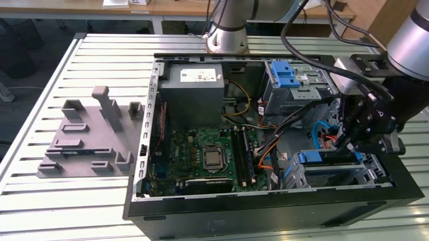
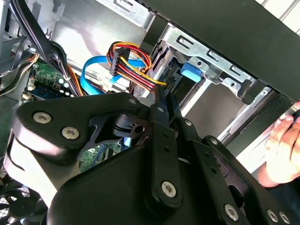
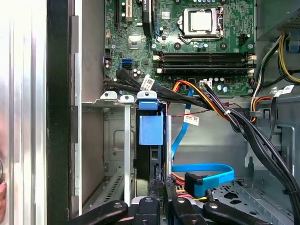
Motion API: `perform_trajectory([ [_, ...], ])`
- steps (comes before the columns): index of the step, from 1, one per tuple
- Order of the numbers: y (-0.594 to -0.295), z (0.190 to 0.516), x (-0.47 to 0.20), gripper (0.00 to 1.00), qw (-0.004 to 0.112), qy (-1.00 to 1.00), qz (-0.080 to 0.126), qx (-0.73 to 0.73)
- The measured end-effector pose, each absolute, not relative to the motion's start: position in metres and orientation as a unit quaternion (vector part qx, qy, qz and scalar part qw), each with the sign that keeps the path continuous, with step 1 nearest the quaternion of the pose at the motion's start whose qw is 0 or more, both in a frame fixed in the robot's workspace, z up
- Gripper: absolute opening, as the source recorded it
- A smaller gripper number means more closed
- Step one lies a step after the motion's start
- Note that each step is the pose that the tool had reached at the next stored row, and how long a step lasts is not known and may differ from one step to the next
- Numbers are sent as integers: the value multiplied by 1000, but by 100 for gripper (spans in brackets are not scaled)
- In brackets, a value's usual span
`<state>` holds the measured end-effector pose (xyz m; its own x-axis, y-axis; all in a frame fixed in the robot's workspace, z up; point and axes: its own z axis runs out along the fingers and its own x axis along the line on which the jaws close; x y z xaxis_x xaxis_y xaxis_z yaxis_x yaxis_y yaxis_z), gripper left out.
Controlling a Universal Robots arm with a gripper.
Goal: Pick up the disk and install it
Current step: 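Insert the first disk wire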
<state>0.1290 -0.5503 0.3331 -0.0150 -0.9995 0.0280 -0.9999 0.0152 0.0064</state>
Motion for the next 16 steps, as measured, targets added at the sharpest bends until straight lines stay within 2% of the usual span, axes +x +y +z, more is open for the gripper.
perform_trajectory([
  [16,-553,334,129,17,11,-712,7,702],
])
